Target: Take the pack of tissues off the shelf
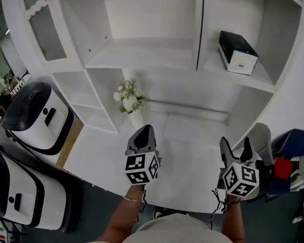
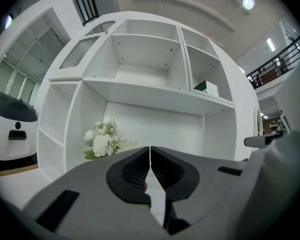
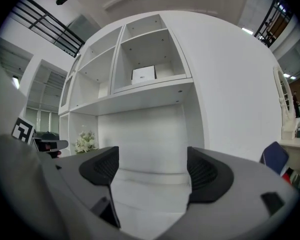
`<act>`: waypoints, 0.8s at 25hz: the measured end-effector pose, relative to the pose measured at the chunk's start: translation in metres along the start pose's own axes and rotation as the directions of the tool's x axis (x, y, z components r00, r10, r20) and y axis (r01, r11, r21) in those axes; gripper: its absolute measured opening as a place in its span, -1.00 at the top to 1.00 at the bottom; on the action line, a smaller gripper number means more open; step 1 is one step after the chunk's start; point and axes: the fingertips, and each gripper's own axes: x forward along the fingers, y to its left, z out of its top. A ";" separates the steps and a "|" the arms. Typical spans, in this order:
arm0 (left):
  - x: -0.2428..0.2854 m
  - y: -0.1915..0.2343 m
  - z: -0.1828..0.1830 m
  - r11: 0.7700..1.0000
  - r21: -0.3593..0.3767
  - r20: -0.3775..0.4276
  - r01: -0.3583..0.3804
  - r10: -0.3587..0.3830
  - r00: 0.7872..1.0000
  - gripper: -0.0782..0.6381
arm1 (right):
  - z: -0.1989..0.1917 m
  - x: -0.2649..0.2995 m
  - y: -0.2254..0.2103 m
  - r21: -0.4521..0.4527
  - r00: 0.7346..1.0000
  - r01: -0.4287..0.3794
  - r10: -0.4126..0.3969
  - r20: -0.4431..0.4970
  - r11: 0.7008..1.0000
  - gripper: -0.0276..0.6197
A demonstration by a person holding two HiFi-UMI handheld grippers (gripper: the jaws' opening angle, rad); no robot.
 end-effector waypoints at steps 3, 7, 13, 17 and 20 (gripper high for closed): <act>0.009 -0.008 -0.002 1.000 0.005 -0.013 0.019 -0.019 1.000 0.72 | 0.004 -0.004 -0.006 -0.006 1.000 0.019 -0.019 0.012 1.000 -0.42; 0.014 -0.019 0.000 0.999 0.020 -0.017 0.045 -0.044 0.999 0.72 | 0.011 -0.007 -0.006 0.009 1.000 0.017 -0.017 0.026 1.000 -0.42; 0.016 -0.027 0.009 0.999 0.024 -0.006 0.049 -0.049 0.999 0.72 | 0.032 -0.010 0.000 0.061 0.998 -0.008 0.004 0.065 0.998 -0.44; 0.014 -0.030 0.028 0.999 0.031 0.024 0.044 -0.045 0.999 0.72 | 0.058 -0.010 0.002 0.057 0.993 -0.017 0.010 0.117 0.998 -0.44; 0.016 -0.032 0.050 0.998 0.047 0.051 0.044 -0.047 0.998 0.72 | 0.082 -0.009 0.003 0.056 0.988 -0.022 0.013 0.157 0.998 -0.44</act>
